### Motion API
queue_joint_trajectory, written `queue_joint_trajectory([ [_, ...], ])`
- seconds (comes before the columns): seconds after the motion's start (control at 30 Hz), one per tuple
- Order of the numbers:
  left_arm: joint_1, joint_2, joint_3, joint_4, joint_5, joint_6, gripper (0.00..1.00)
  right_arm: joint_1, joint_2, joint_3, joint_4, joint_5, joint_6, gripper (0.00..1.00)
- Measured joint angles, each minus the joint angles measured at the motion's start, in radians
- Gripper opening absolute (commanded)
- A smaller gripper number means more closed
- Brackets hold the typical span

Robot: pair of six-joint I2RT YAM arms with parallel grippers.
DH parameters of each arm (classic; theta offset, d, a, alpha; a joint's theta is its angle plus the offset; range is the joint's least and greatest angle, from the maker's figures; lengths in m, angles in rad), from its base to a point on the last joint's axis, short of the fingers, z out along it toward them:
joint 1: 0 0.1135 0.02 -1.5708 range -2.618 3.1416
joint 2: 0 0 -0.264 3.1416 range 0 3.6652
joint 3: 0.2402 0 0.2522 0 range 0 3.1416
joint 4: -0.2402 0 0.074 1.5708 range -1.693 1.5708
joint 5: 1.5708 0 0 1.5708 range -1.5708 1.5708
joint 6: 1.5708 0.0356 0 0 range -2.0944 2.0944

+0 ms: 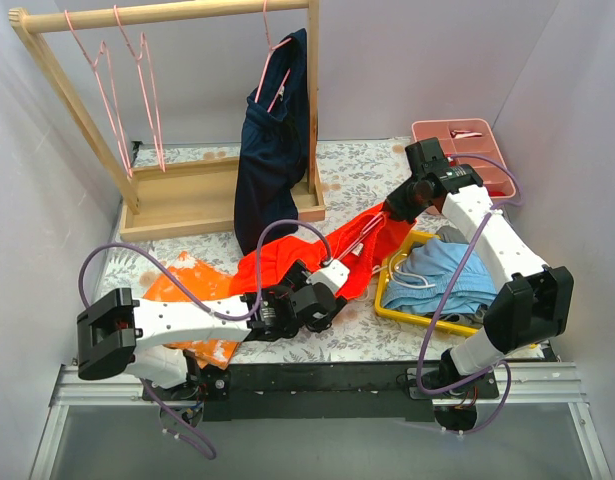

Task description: Place the shorts on the hanger

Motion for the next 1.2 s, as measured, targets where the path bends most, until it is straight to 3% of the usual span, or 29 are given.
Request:
queue_joint_trajectory([
  [0.3, 0.000, 0.016, -0.040, 0.201, -0.164, 0.169, 0.64, 0.000, 0.000, 0.000, 0.000, -0.009, 0.000, 0.01],
  [0.4, 0.003, -0.015, -0.056, 0.275, -0.134, 0.209, 0.56, 0.000, 0.000, 0.000, 0.000, -0.010, -0.003, 0.01],
  [0.47, 0.014, -0.053, -0.073, 0.305, -0.092, 0.216, 0.44, 0.000, -0.001, 0.000, 0.000, -0.012, -0.004, 0.01],
  [0.57, 0.043, -0.085, -0.077, 0.330, -0.023, 0.212, 0.37, 0.000, -0.003, -0.001, 0.000, -0.021, -0.004, 0.01],
  [0.73, 0.079, -0.106, -0.102, 0.355, 0.079, 0.195, 0.42, 0.000, -0.017, -0.010, 0.000, -0.040, -0.006, 0.01],
  [0.9, 0.094, -0.106, -0.111, 0.355, 0.158, 0.165, 0.39, 0.000, -0.023, -0.015, 0.000, -0.059, -0.016, 0.01],
  [1.07, 0.098, -0.106, -0.130, 0.376, 0.183, 0.131, 0.36, -0.004, -0.049, -0.050, 0.004, -0.076, -0.025, 0.01],
  [1.2, 0.098, -0.106, -0.142, 0.398, 0.179, 0.106, 0.41, -0.006, -0.062, -0.063, 0.006, -0.090, -0.026, 0.01],
])
